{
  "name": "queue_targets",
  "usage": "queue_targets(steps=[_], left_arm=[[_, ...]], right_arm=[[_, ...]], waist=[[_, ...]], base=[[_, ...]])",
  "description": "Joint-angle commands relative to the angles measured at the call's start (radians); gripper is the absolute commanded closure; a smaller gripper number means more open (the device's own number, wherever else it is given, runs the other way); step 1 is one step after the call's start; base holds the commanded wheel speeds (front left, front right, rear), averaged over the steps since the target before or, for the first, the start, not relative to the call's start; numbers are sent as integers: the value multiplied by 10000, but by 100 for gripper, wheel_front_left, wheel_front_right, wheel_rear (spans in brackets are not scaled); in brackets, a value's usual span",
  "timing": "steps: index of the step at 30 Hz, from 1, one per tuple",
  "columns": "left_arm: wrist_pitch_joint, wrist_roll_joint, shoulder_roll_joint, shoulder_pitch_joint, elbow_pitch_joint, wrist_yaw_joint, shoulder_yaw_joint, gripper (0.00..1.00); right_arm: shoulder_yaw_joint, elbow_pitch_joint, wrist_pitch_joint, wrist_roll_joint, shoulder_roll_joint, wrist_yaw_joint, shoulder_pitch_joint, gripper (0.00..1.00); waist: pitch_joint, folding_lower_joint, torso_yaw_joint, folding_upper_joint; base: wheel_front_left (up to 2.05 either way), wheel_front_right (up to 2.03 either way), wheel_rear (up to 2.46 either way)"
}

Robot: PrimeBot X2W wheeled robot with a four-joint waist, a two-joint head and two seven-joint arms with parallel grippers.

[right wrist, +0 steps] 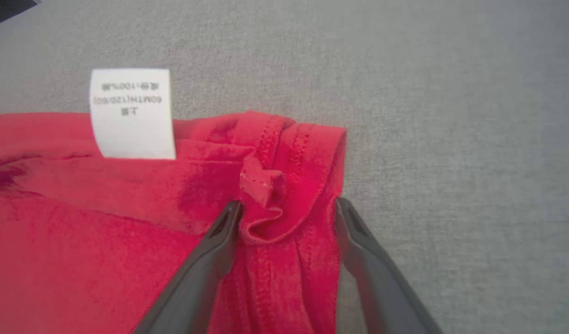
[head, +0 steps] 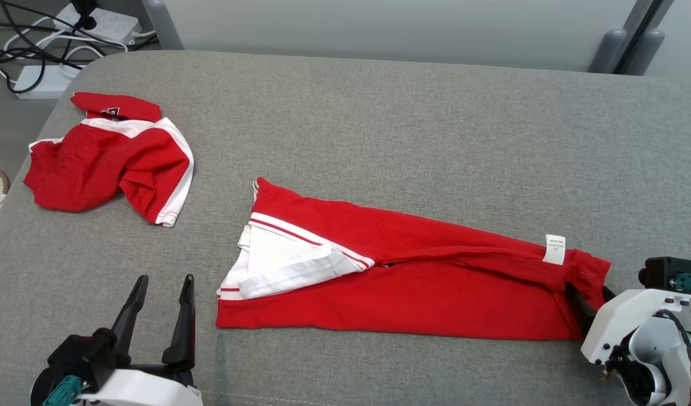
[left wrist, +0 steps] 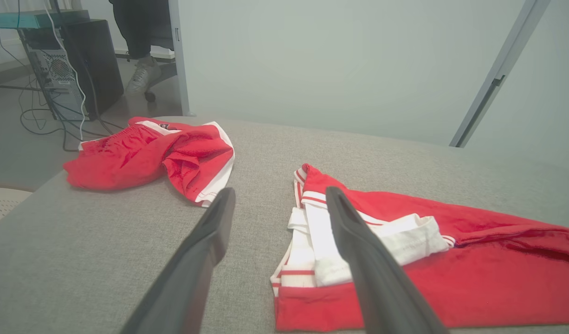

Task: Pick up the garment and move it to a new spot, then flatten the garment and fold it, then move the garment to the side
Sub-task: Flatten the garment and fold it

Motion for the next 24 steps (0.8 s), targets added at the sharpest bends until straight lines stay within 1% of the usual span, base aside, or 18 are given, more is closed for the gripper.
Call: queue_targets(steps=[1, 2, 3, 4, 5, 8, 10, 14, 19, 20, 22, 24], left_arm=[[-85, 135, 216, -574, -142, -42, 421, 0], [-88, 135, 207, -571, -129, -43, 437, 0], [-92, 130, 195, -568, -120, -50, 450, 0], [-95, 116, 179, -565, -116, -66, 463, 0], [-98, 34, 132, -562, -132, -131, 484, 0], [-105, 24, 116, -573, -100, -193, 490, 0], [-109, 63, 118, -586, -78, -214, 482, 0], [-113, 74, 112, -587, -72, -225, 490, 0], [-117, 69, 85, -542, -84, -232, 473, 0], [-117, 69, 85, -542, -84, -232, 473, 0], [-118, 63, 76, -528, -81, -236, 469, 0], [-121, 68, 91, -508, -95, -211, 519, 0]], right_arm=[[522, -50, 357, 300, 216, 19, 31, 0], [657, -67, 483, 431, 214, 19, 39, 0], [786, -82, 588, 511, 177, 19, 56, 40], [853, -96, 663, 626, 153, 19, 76, 65], [913, -129, 709, 730, 114, 19, 93, 100], [855, -125, 750, 934, -193, 19, 161, 100], [621, -103, 610, 1014, -438, 19, 190, 100], [-93, 73, 359, 1075, -1010, 19, 354, 100], [-1321, 315, 11, 1195, -1745, 19, 769, 100], [-1321, 315, 11, 1195, -1745, 19, 769, 100], [-1707, 372, -89, 1178, -2016, 19, 952, 100], [-1953, 288, -106, 1227, -2092, 19, 997, 100]], waist=[[-1, 0, -15, -1], [-1, 0, -31, -1], [-8, 0, -48, -1], [-15, 0, -68, -1], [-17, 0, -94, -1], [-46, 0, -173, -1], [-63, 0, -230, -1], [-109, 0, -336, -1], [-180, 0, -470, -1], [-180, 0, -470, -1], [-187, 0, -526, -1], [-162, 0, -648, -1]], base=[[0, 0, 0], [0, 0, 0], [0, 0, 0], [0, 0, 0], [0, 0, 0], [0, 0, 0], [0, 0, 0], [0, 0, 0], [0, 0, 0], [0, 0, 0], [0, 0, 0], [0, 0, 0]])
